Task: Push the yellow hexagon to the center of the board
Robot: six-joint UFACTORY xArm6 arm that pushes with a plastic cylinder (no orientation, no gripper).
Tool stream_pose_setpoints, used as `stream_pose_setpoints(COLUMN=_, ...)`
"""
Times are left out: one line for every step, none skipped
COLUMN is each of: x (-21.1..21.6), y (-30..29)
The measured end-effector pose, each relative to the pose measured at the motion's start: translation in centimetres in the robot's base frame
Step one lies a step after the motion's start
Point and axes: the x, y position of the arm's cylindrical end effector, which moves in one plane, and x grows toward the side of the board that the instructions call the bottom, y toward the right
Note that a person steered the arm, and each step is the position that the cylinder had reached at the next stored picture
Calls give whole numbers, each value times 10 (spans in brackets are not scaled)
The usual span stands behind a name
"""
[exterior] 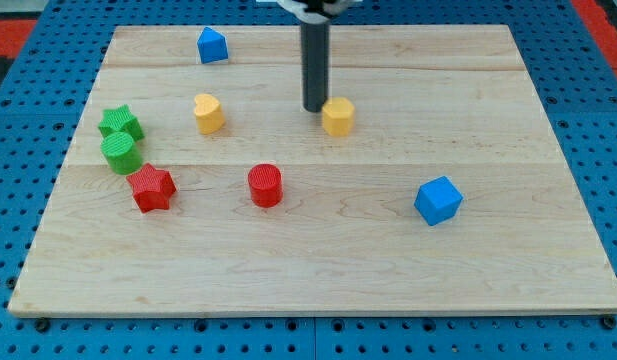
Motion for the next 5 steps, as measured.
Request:
stream_pose_setpoints(x=-6, y=15)
stream_pose_setpoints(x=-25, y=25)
stream_pose_setpoints(x=8, y=15)
stream_pose_setpoints(x=25, y=2)
stream_pose_setpoints(x=-1, y=4)
